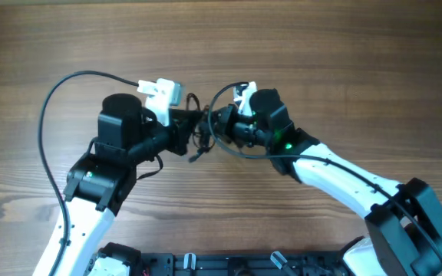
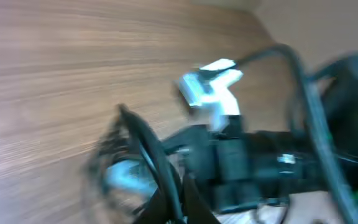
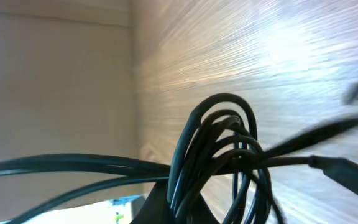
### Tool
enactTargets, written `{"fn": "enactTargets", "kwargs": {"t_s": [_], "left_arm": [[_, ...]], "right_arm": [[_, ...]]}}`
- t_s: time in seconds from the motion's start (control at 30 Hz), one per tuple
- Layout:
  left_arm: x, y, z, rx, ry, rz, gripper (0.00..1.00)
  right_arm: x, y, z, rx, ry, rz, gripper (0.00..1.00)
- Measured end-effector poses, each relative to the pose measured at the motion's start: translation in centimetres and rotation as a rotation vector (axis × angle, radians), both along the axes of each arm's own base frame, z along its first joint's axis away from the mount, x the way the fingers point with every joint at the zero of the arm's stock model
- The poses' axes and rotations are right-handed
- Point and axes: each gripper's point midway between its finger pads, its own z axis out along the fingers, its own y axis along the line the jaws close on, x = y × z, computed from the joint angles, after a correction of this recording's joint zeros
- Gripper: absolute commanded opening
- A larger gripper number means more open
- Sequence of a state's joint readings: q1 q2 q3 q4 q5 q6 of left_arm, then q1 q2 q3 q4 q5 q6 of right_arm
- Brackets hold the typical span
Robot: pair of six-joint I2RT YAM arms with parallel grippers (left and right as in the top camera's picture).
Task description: Untangle cables
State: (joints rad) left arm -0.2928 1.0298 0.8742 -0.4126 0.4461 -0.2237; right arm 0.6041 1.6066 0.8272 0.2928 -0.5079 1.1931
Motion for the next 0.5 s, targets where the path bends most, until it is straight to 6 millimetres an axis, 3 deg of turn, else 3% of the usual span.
{"fn": "enactTargets", "kwargs": {"t_s": [0.2, 0.27, 0.37, 0.4, 0.43, 0.47, 0.5], "left_arm": [[0.0, 8.6, -0.4, 0.028, 0.095, 0.43, 0.04], [-0.2, 9.3, -0.4, 0.019, 0.106, 0.476, 0.07], [-0.9, 10.0, -2.0, 0.05, 0.182, 0.517, 0.04], [-1.1, 10.1, -2.8, 0.062, 0.217, 0.522, 0.2], [-1.0, 10.1, -3.6, 0.074, 0.246, 0.524, 0.44], [-0.8, 10.1, -4.1, 0.079, 0.265, 0.527, 0.54], [-0.6, 10.3, -4.5, 0.085, 0.278, 0.532, 0.75]], "right_arm": [[2.3, -4.0, 1.7, -0.025, -0.185, 0.067, 0.05], [2.4, -4.2, 2.6, -0.019, -0.279, 0.122, 0.04], [2.3, -4.3, 4.5, 0.007, -0.464, 0.216, 0.04], [2.1, -4.4, 4.7, 0.01, -0.494, 0.241, 0.05], [2.0, -4.5, 4.8, 0.012, -0.513, 0.257, 0.05], [1.8, -4.6, 5.2, 0.016, -0.559, 0.288, 0.04], [1.7, -5.0, 5.2, 0.013, -0.6, 0.318, 0.04]]}}
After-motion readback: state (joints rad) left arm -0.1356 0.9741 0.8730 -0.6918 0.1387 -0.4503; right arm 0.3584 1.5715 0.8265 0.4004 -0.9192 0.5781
